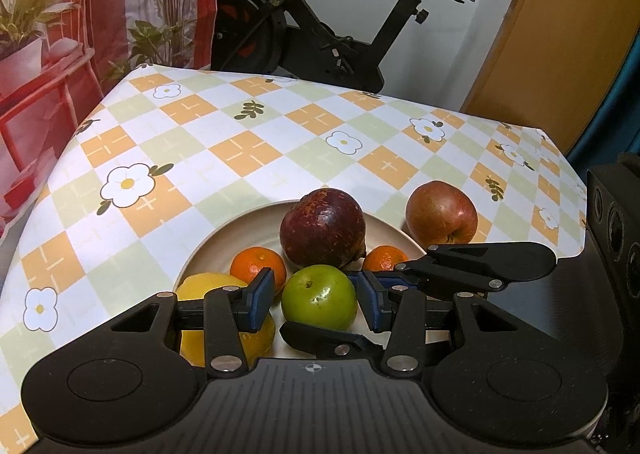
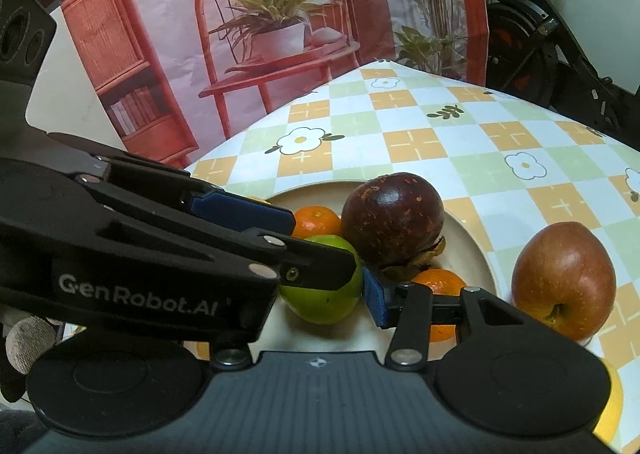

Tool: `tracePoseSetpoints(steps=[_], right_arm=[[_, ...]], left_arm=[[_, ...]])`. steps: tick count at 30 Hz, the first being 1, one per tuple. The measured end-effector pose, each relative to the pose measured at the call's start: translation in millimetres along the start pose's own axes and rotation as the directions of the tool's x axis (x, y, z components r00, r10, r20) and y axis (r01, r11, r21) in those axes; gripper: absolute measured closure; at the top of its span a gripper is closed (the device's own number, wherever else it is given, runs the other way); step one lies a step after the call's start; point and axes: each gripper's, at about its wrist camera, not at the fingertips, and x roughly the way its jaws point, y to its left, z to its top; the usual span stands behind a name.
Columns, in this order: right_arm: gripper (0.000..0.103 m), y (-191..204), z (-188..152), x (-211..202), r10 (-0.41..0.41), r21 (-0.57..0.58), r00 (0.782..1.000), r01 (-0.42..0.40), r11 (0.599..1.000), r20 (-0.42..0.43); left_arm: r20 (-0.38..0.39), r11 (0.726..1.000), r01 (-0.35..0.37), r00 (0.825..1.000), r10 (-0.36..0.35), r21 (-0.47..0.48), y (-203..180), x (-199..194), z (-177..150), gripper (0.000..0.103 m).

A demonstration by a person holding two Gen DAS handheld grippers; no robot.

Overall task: Organize fruits
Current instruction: 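Lower the green apple onto the plate and open the right gripper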

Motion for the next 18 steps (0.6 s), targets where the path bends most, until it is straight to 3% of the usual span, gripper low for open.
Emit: tracePoseSetpoints(steps=[9,18], right_arm=[[0.053,-2,-1,-7,0.009,0.003,1.000,-0.009,1.000,0.011],[0.053,-7,-10,-41,0.028,-0.008,0.998,-0.028,1.000,0.053]], left_arm=[[-0.004,1.000,-0.020,1.000,0.020,0.010,-3,-1,1,0.055],[0.021,0.999,-0.040,0.999,0.039,0.014,-10,-12,4,0.054]])
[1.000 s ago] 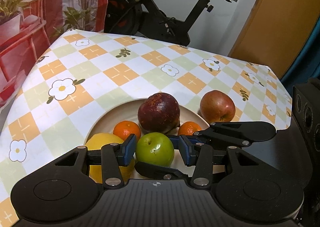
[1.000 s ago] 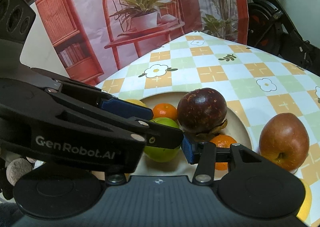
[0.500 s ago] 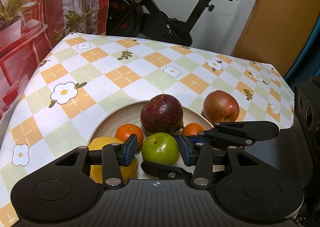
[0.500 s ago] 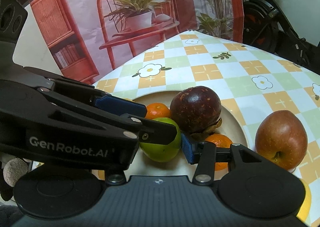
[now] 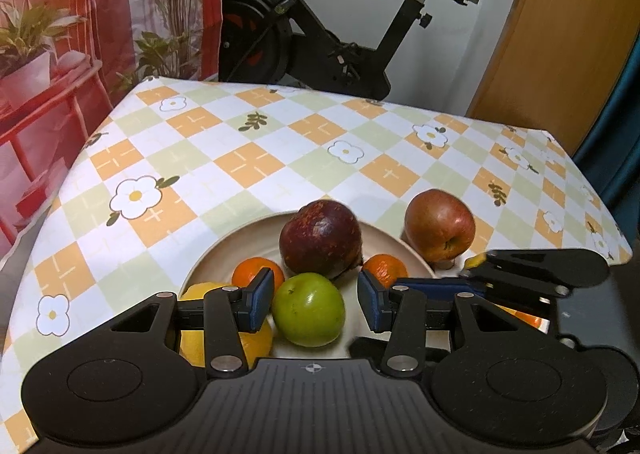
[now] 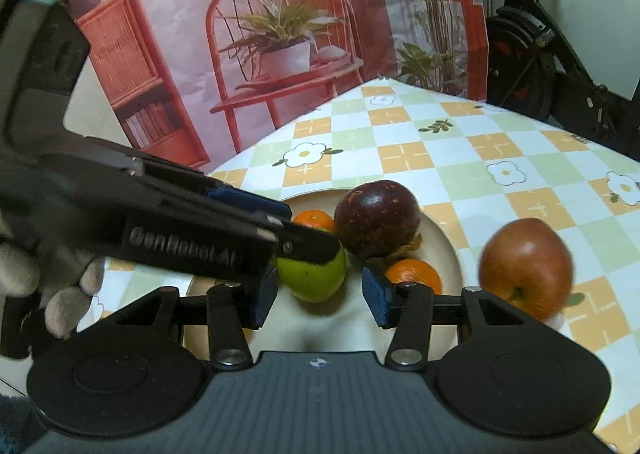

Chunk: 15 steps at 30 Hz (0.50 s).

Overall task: Organize fruits
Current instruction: 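Lower the green apple onto the plate and open the right gripper, then withdraw the right gripper from the plate to a second green apple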

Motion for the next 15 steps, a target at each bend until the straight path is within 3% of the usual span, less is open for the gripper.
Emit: tracePoseSetpoints(steps=[6,15], right_arm=[[0.053,-13,-16,-38,-0.032,-0.009,0.997,0.033,0.999,0.071],[0.052,-62,-39,-99,-0.127,0.149,0.969,0.096,0.984,0.210]], left_arm=[[0.042,0.999,-0.004,0.999,0.002,0.042,-19,-10,2,0.054],[0.107,0.998,0.034,0.993,-0.039,0.048,-53,-19,-3,0.055]])
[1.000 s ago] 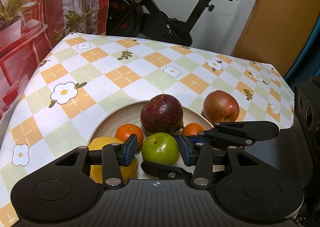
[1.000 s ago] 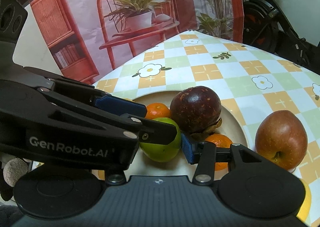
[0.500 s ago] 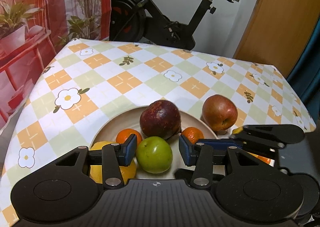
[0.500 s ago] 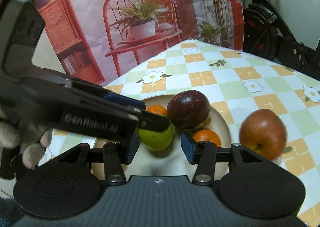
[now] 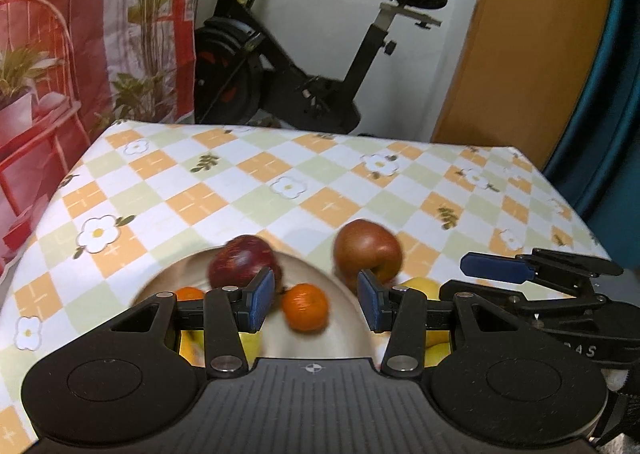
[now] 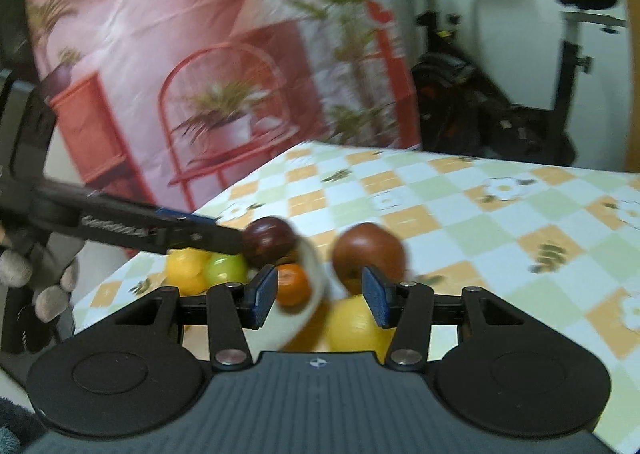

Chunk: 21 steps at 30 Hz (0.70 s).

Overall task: Organize fruits
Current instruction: 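Withdraw the right gripper from the plate to a second green apple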

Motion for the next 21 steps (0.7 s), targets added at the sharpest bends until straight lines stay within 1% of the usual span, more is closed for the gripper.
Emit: tracePoseSetpoints(steps=[2,4,7,10,13,17,21], right_arm=[[0.052,-11,-4,-12,-0.024,0.027,0.999,0.024,0.999,0.025],[0.051,-16,-10,-25,-0.059,0.025,0.997,0.057,0.998,0.055],[0.051,-12,-20,-41,-0.091,0.002,0.991,0.091,0.996,0.099],[0.051,-5,-35,-49,-0.113,-0.008,0.985,0.115,0.993,0.127],[0.051,3,-47,-50,-0.116,-0.030,0.986,0.120,0.992,0.119],[0.051,9,-63,-48,-0.104,-0.059,0.991,0.110,0.992,0.088],[0.051,12,-76,-46,-0.091,-0.078,0.994,0.096,0.992,0.065]], left_arm=[[0.017,1.000,0.008,1.000,-0.008,-0.005,-9,-2,-3,0.054],[0.034,1.000,0.012,0.999,-0.012,-0.015,-17,-3,-7,0.054],[0.055,1.000,-0.006,0.998,0.007,-0.012,-31,-5,-15,0.054],[0.055,1.000,-0.003,0.998,0.004,-0.020,-43,-5,-24,0.054],[0.048,0.999,0.009,0.999,-0.007,-0.033,-49,-4,-30,0.055],[0.044,1.000,-0.010,0.999,0.010,-0.007,-57,-2,-39,0.055],[0.028,1.000,0.004,1.000,-0.004,0.004,-58,-1,-46,0.055]])
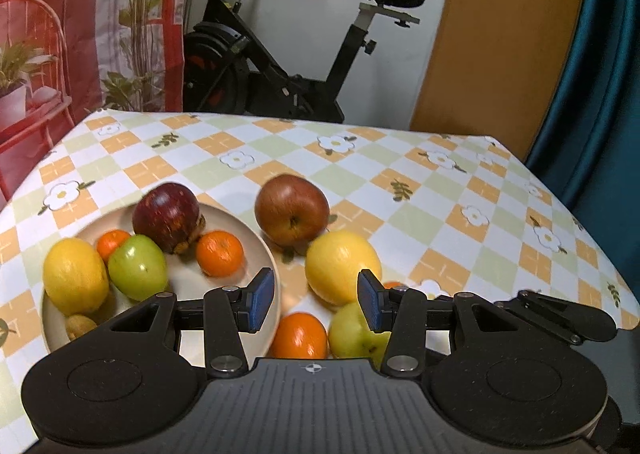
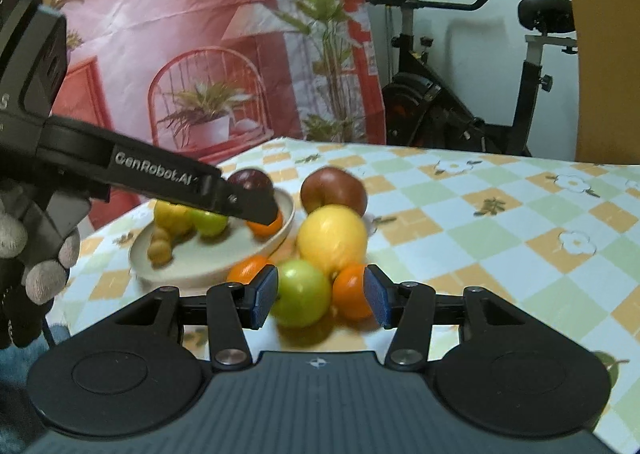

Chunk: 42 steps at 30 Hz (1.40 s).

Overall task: Organize fruits
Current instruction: 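Withdraw the right gripper from the plate to a second green apple, then close the right gripper around the second green apple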

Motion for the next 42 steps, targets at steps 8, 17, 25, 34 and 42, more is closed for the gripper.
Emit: tracePoseSetpoints(steps=[8,17,25,34,42], right_arm=[[0.051,8,-8,6,0.033,-0.052,0.999,-0.034,0.998,-0.032],[0.051,-8,-8,9,0.073,0.048,0.996,-0.070,0.996,-0.057],[0.051,-8,-8,12,0.077,0.048,0.993,-0.073,0.996,-0.090],[0.051,-8,-8,14,0.077,0.063,0.991,-0.071,0.995,-0.109],[0.051,-10,-9,15,0.088,0.075,0.989,-0.080,0.994,-0.119]], left_arm=[[-0.032,0.999,0.052,0.998,-0.052,0.012,-6,8,-1,0.055],[-0.068,0.993,0.114,0.991,-0.112,0.024,-16,26,7,0.064],[-0.110,0.989,0.140,0.983,-0.144,-0.043,-9,36,7,0.064],[-0.123,0.988,0.156,0.980,-0.156,-0.012,-16,39,3,0.064],[-0.119,0.981,0.195,0.973,-0.196,-0.024,-21,29,0,0.064]])
